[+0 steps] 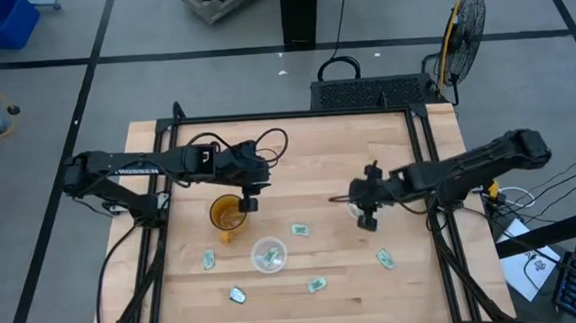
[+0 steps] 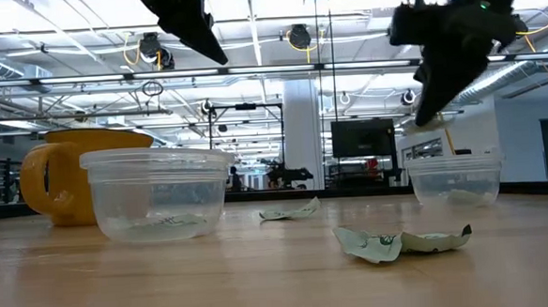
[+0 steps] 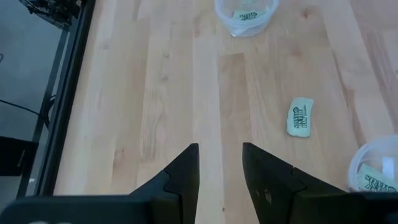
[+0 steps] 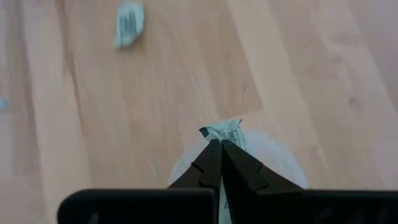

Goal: Pick and place Stevia / Truvia into bins
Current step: Put the white stevia packet into the right transparent container

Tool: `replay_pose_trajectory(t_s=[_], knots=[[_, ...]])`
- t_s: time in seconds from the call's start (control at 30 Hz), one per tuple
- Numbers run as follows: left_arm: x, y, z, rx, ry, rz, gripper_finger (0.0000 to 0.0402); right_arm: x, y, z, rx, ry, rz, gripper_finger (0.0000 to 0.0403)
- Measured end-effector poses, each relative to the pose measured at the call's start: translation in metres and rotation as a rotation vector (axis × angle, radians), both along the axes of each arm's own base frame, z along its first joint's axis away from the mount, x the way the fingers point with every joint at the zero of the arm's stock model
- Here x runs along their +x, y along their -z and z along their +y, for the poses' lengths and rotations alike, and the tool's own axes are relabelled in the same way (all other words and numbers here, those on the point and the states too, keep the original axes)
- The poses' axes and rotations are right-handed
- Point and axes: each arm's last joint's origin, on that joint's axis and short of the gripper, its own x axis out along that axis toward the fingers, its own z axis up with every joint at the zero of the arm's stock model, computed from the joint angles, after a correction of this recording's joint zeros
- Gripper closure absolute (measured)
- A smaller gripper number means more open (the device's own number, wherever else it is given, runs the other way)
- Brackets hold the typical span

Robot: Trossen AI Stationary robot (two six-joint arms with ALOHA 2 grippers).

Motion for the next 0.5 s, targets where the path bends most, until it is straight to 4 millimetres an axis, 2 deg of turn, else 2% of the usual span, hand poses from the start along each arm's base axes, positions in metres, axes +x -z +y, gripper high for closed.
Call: replay_pose_trajectory(t_s=[0.13,0.5], knots=[[0.000,0.000,0.000,-0.003,-0.003,-0.004,0.0273,-0.004,0.010,-0.001,-0.029,-0.048,0.044,0.0402],[0.000,0.000,0.000,-0.003,-0.004,-0.007,0.0273,-0.009,0.026,-0.018,0.054,0.036,0.099,0.0399]])
